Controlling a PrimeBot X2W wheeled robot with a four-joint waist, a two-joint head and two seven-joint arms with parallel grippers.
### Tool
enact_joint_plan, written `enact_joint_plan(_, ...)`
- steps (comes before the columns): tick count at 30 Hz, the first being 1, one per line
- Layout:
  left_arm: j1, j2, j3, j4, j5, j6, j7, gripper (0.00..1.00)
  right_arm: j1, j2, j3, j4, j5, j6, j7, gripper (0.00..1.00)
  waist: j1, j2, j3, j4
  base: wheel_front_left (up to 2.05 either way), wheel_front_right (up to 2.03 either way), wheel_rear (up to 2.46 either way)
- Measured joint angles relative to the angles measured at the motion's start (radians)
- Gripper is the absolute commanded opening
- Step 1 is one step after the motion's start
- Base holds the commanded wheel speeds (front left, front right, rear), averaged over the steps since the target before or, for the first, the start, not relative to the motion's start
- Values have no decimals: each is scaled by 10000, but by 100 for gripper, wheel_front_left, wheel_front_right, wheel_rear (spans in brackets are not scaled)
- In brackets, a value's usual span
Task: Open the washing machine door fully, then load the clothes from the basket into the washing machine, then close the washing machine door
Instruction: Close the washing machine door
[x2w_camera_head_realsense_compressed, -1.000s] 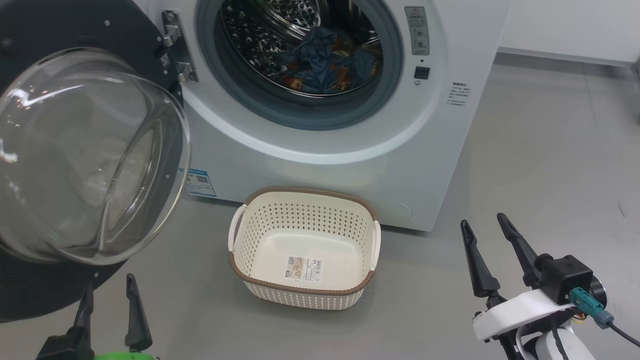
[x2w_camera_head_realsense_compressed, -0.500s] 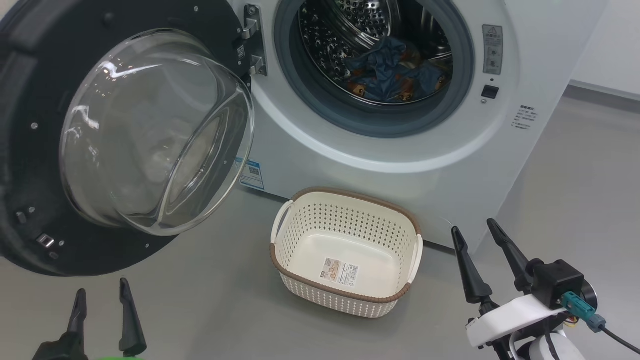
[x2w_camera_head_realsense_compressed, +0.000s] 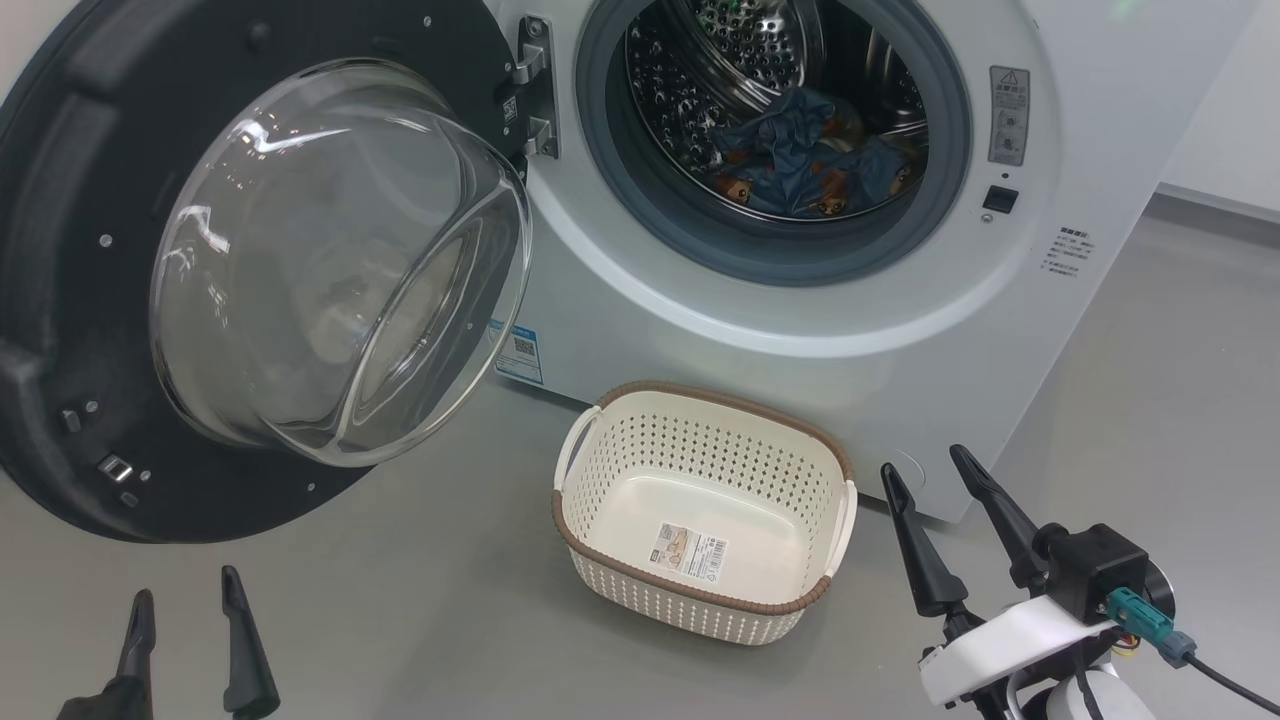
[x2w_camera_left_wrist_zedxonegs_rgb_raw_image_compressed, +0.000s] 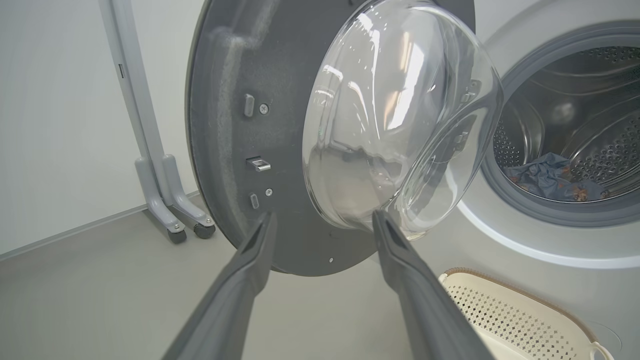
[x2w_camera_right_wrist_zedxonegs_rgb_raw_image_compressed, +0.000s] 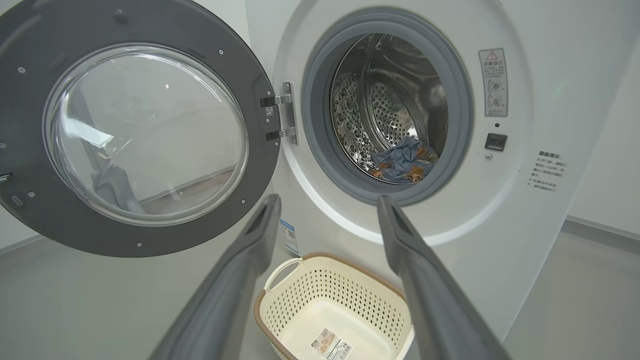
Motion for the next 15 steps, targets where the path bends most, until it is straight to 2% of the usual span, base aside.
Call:
enact_joint_plan(3, 1, 0, 42, -63, -2, 0, 0, 100, 0, 2, 2, 4, 0, 0, 0, 100, 0, 0, -15, 13, 0, 0, 0)
enact_joint_plan(4, 2, 0, 63, -79, -61, 0, 0, 74, 0, 2, 2, 6, 0, 0, 0, 100, 0, 0, -19, 17, 0, 0, 0)
enact_joint_plan(5, 2, -2, 100, -96, -190, 2, 0, 27, 0, 4, 2, 8, 0, 0, 0, 100, 0, 0, -23, 21, 0, 0, 0)
enact_joint_plan(6, 2, -2, 159, -127, -376, 2, 0, 27, 0, 4, 2, 8, 0, 0, 0, 100, 0, 0, -26, 26, 0, 0, 0)
enact_joint_plan(7, 2, 0, 224, -142, -497, 2, 0, 0, 0, 4, 2, 10, 0, 0, 0, 100, 0, 0, -29, 31, 0, 0, 0)
enact_joint_plan(10, 2, -2, 449, -190, -1143, 31, -2, 0, 0, 8, 2, 10, 0, 0, 0, 100, 0, 0, -33, 44, 0, 0, 0)
enact_joint_plan(15, -48, -8, 1262, -370, -3714, 96, -2, 0, 0, 17, -6, 10, 0, 0, 0, 100, 0, 0, -28, 77, 0, 0, 0)
